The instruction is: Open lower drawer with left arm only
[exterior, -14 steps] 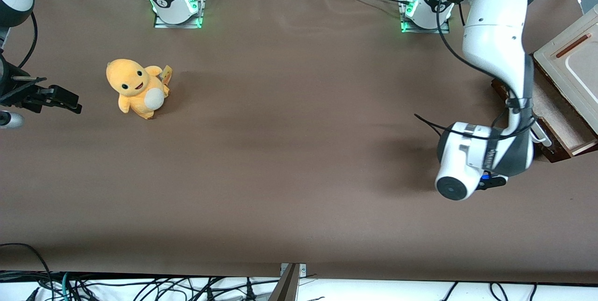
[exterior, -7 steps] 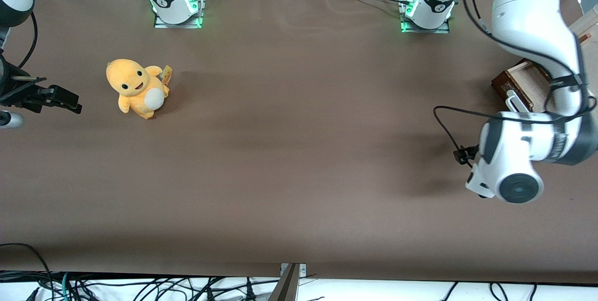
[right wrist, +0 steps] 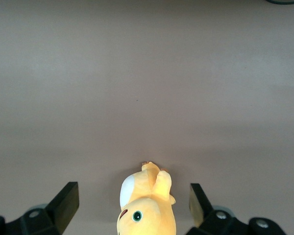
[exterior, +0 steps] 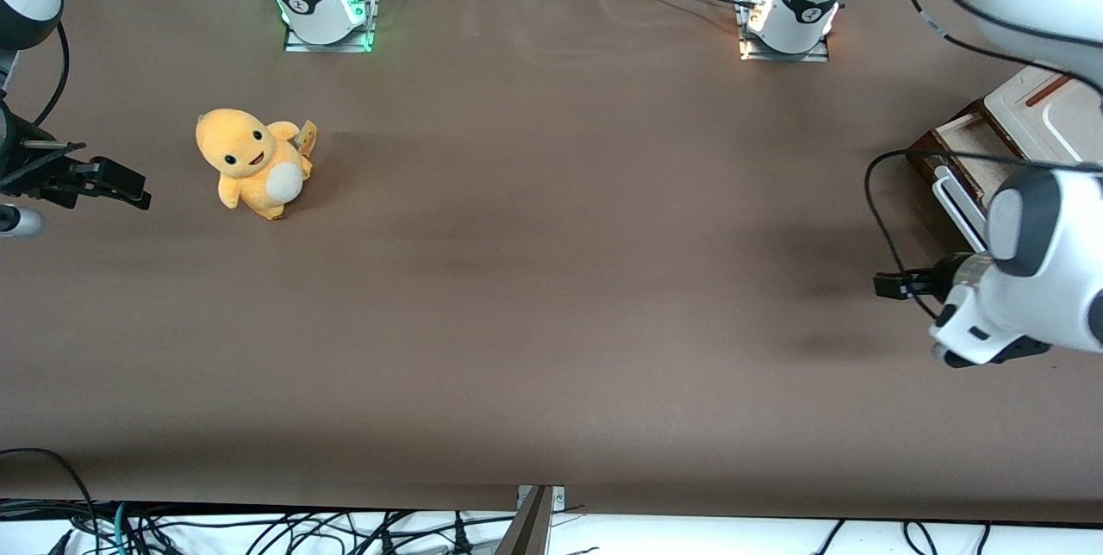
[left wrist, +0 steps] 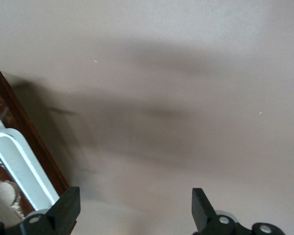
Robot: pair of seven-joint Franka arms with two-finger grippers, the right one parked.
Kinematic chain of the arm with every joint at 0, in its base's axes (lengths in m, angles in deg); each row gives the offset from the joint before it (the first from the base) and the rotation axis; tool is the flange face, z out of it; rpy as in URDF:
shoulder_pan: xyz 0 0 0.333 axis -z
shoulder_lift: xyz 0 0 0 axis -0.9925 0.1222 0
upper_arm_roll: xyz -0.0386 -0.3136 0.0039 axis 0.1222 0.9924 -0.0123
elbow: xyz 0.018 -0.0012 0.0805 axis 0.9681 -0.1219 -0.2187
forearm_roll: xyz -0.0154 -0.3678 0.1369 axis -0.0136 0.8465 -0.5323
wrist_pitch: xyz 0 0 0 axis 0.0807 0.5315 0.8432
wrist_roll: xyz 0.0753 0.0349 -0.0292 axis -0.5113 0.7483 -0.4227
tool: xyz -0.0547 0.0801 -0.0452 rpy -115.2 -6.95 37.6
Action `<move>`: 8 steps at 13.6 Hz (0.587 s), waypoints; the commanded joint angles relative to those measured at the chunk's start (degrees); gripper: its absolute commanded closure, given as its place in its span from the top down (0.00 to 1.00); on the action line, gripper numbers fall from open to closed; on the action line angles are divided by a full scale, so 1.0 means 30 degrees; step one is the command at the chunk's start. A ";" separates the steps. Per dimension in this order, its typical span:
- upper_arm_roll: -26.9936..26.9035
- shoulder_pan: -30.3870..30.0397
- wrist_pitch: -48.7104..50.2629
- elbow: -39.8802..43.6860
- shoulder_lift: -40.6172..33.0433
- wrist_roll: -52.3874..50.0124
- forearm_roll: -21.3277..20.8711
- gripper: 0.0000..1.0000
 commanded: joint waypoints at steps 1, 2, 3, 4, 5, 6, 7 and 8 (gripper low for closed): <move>0.0112 -0.0660 -0.0598 -0.0636 -0.1167 0.1069 0.0986 1.00; 0.0287 -0.1011 -0.1443 -0.1509 -0.1985 0.1679 0.1452 1.00; 0.0289 -0.0957 -0.2263 -0.3084 -0.3298 0.2498 0.1544 1.00; 0.0289 -0.0985 -0.3373 -0.4434 -0.4355 0.2941 0.1632 1.00; 0.0289 -0.0870 -0.4081 -0.5636 -0.5323 0.3003 0.1633 1.00; 0.0289 -0.0810 -0.4436 -0.6199 -0.5884 0.3004 0.1633 1.00; 0.0289 -0.0752 -0.4497 -0.6408 -0.6295 0.3033 0.1633 1.00; 0.0289 -0.0548 -0.4527 -0.6990 -0.6908 0.3033 0.1633 1.00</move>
